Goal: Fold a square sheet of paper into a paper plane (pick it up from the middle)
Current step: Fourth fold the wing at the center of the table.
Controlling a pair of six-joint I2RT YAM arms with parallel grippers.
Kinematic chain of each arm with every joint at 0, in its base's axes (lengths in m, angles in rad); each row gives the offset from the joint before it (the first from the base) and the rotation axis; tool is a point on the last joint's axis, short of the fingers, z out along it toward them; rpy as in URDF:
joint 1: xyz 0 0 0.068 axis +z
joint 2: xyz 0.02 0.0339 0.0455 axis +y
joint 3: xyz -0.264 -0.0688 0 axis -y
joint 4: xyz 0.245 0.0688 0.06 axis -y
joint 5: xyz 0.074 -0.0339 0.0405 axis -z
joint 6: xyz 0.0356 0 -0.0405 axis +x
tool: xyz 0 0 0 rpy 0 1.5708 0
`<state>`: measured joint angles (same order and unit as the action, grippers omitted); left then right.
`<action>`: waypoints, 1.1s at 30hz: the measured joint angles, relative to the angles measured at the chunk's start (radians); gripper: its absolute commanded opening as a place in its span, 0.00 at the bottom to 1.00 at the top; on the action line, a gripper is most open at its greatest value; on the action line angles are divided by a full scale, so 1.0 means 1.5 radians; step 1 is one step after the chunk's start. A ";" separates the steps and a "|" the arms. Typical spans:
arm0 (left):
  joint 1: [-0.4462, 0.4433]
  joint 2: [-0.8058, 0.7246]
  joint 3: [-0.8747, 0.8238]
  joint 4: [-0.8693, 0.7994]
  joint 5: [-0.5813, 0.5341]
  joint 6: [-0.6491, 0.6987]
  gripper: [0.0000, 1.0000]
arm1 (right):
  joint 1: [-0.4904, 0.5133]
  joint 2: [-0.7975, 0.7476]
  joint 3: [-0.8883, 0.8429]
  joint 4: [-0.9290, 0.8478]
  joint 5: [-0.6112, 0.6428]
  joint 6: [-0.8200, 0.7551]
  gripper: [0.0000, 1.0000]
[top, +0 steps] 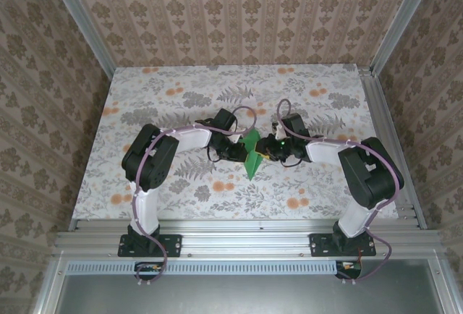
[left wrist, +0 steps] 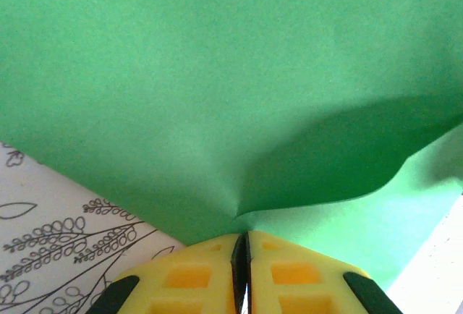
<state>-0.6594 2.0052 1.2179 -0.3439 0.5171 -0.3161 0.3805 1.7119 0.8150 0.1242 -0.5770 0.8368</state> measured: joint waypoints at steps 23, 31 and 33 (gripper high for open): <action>0.000 0.000 0.001 0.000 0.002 0.000 0.13 | 0.030 0.012 -0.025 -0.023 0.040 -0.038 0.09; 0.000 0.000 0.001 0.000 0.002 0.000 0.13 | 0.054 0.012 0.011 -0.097 0.104 -0.072 0.05; 0.000 0.000 0.001 0.000 0.002 0.000 0.13 | 0.063 0.012 0.025 -0.121 0.122 -0.078 0.05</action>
<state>-0.6594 2.0056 1.2194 -0.3439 0.5205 -0.3157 0.4747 1.7294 0.8520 -0.0570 -0.3943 0.7197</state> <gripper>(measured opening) 0.129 0.070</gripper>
